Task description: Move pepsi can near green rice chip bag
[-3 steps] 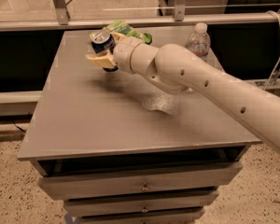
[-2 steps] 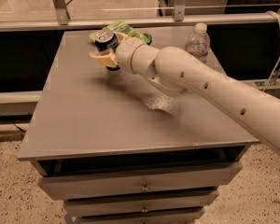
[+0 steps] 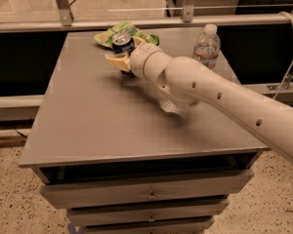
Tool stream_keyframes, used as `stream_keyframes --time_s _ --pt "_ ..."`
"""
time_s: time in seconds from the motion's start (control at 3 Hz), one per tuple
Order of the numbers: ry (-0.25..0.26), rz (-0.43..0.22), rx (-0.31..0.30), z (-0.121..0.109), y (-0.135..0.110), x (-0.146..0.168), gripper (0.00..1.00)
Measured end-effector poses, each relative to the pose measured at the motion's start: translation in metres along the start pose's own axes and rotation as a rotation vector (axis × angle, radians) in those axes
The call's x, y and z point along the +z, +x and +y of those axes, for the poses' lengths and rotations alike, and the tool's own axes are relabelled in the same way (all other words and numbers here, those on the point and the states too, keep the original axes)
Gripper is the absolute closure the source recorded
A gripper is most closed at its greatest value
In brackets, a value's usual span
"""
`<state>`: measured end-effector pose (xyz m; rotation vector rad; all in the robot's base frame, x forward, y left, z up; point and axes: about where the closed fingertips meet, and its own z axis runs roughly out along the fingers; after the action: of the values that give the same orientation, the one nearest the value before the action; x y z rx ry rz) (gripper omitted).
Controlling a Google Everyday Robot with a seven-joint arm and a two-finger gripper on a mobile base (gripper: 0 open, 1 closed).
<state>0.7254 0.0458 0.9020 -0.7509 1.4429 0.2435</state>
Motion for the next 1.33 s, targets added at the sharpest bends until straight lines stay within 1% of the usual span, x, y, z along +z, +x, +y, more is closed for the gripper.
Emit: stream_keyframes --time_s 0.67,1.0,1.33 --pt "0.081 -0.011 0.044 -0.02 0.009 0.007 1.0" --pt "0.121 0.0 0.067 -0.031 0.013 0.009 0.84" --pt "0.151 0.01 0.08 -0.039 0.015 0.011 0.59"
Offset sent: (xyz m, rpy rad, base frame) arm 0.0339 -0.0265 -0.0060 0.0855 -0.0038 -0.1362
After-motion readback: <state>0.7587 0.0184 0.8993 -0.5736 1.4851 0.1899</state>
